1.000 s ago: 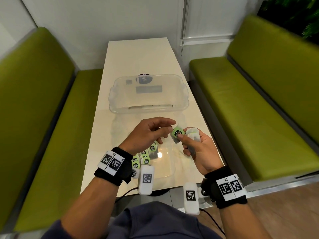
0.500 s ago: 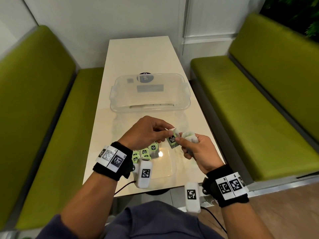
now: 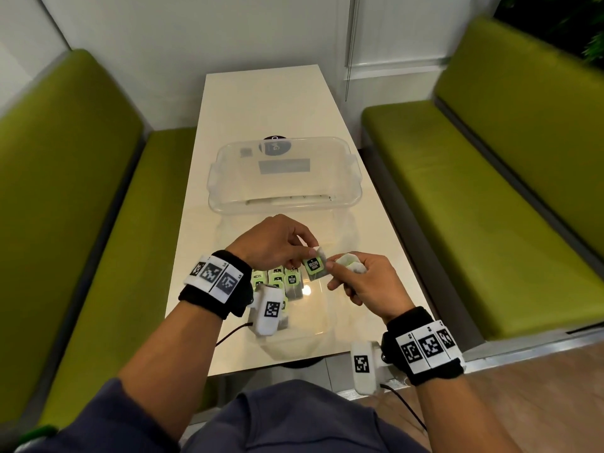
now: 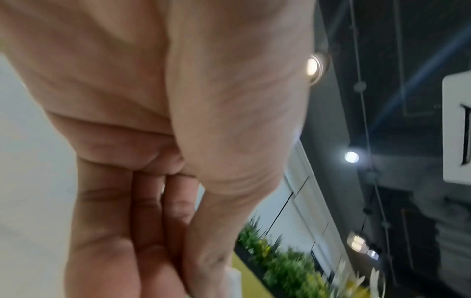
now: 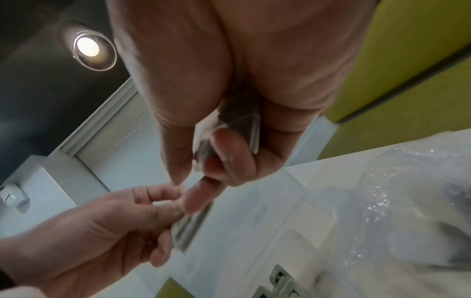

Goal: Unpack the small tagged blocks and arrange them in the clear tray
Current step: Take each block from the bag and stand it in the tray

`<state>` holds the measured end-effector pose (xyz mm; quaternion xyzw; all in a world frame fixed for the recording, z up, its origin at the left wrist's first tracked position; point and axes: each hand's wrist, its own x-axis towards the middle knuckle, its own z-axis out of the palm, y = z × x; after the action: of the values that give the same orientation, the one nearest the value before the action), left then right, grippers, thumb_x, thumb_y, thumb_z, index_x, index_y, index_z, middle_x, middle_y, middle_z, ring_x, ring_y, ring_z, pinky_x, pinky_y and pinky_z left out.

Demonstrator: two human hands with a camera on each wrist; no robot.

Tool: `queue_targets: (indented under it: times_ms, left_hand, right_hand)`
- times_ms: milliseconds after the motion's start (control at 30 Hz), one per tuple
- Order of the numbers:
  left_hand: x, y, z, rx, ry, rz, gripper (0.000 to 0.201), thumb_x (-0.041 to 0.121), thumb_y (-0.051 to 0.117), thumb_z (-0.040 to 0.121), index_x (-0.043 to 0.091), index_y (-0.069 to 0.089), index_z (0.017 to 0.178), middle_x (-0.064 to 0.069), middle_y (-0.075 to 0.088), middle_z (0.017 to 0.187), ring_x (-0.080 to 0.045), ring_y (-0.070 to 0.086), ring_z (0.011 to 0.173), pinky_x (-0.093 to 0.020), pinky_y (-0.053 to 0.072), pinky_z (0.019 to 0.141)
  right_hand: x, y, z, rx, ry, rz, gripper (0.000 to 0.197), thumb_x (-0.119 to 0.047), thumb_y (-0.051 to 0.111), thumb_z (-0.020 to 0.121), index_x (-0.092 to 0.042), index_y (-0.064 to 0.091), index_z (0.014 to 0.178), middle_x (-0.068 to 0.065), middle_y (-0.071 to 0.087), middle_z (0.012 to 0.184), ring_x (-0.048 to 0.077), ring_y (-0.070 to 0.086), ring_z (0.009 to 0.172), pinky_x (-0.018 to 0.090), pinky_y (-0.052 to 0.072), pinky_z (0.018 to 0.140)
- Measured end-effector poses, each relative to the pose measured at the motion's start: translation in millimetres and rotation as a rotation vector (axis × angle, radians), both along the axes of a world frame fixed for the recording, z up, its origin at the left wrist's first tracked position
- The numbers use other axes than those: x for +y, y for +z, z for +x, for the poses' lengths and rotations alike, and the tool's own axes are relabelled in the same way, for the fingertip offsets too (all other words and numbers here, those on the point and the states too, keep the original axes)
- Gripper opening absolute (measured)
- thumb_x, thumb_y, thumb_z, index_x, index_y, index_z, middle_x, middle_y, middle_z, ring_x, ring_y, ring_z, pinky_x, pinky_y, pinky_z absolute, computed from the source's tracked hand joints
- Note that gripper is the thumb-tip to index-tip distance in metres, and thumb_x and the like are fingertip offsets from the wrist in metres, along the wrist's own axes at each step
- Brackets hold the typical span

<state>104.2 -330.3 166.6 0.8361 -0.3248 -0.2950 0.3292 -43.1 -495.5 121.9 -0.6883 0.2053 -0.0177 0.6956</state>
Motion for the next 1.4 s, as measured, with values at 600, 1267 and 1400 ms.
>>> queue_targets:
  times_ms: [600, 1267, 1400]
  left_hand:
    - [-14, -123, 9, -0.330, -0.081, 0.478, 0.013, 0.027, 0.066, 0.098, 0.019, 0.071, 0.107, 0.001, 0.072, 0.112, -0.020, 0.066, 0.104, -0.030, 0.049, 0.082]
    - [-4, -113, 13, -0.408, 0.042, 0.457, 0.015, 0.027, 0.071, 0.092, 0.023, 0.070, 0.106, -0.002, 0.069, 0.110, -0.024, 0.067, 0.098, -0.036, 0.054, 0.085]
    - [-2, -81, 6, -0.325, 0.103, 0.267, 0.015, 0.033, 0.069, 0.094, 0.022, 0.071, 0.106, 0.004, 0.071, 0.101, -0.016, 0.067, 0.089, -0.031, 0.054, 0.081]
  right_hand:
    - [-20, -20, -16, 0.089, -0.150, 0.030, 0.021, -0.032, 0.072, 0.092, -0.012, 0.076, 0.095, 0.007, 0.068, 0.071, 0.019, 0.047, 0.062, 0.028, 0.037, 0.049]
    - [-24, -15, -13, 0.144, -0.028, 0.405, 0.039, 0.000, 0.033, 0.092, 0.002, 0.060, 0.120, 0.020, 0.066, 0.094, 0.026, 0.055, 0.078, 0.035, 0.049, 0.066]
    - [-21, -15, -15, 0.089, 0.023, 0.387, 0.046, 0.015, 0.028, 0.088, 0.005, 0.055, 0.124, 0.022, 0.068, 0.101, 0.028, 0.062, 0.084, 0.037, 0.055, 0.073]
